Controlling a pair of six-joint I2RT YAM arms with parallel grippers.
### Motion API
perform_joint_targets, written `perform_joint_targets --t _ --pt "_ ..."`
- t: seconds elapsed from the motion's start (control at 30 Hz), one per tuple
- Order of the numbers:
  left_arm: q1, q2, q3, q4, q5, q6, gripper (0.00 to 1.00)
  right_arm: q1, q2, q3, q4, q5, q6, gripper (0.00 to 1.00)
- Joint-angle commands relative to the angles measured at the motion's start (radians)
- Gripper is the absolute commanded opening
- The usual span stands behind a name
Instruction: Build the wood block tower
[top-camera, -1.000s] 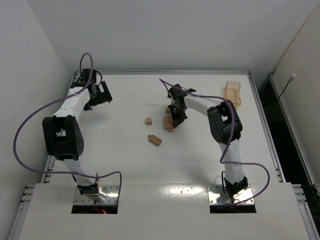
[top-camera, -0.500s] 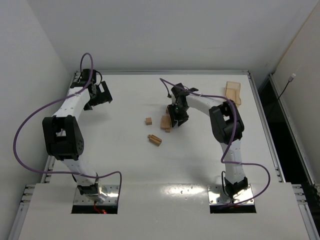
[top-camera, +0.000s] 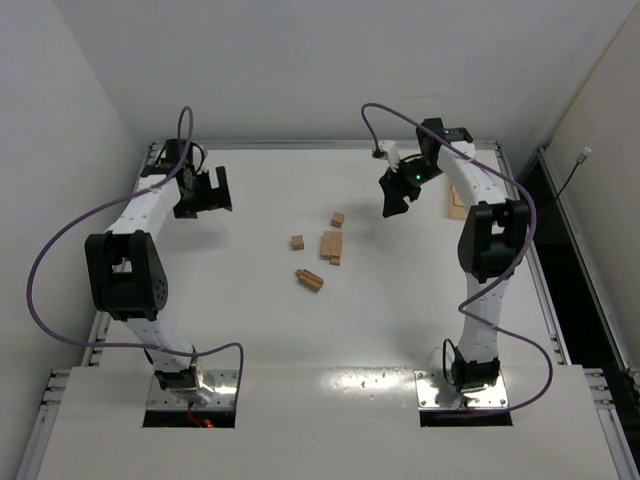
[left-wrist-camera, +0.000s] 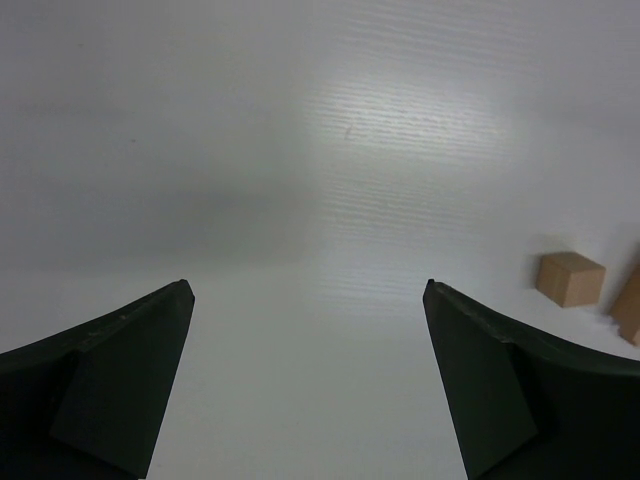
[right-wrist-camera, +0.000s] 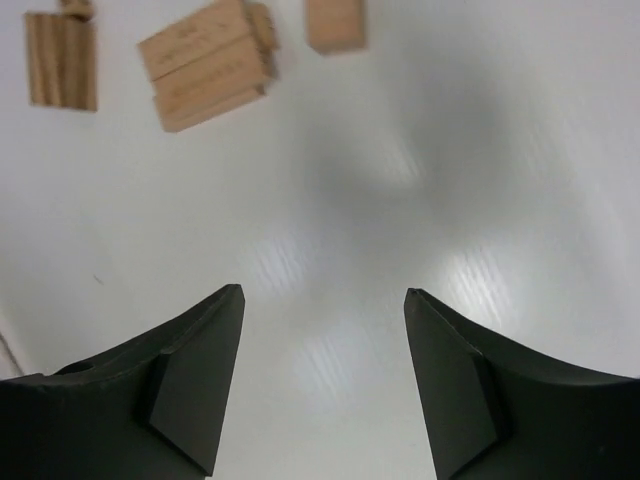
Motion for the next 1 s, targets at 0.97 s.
perform_joint_targets --t 0.97 --pt "-0.005 -0.002 0.000 0.008 0.268 0.165 1.00 0.325 -0.040 -0.148 0.115 0.004 -0.458 1.00"
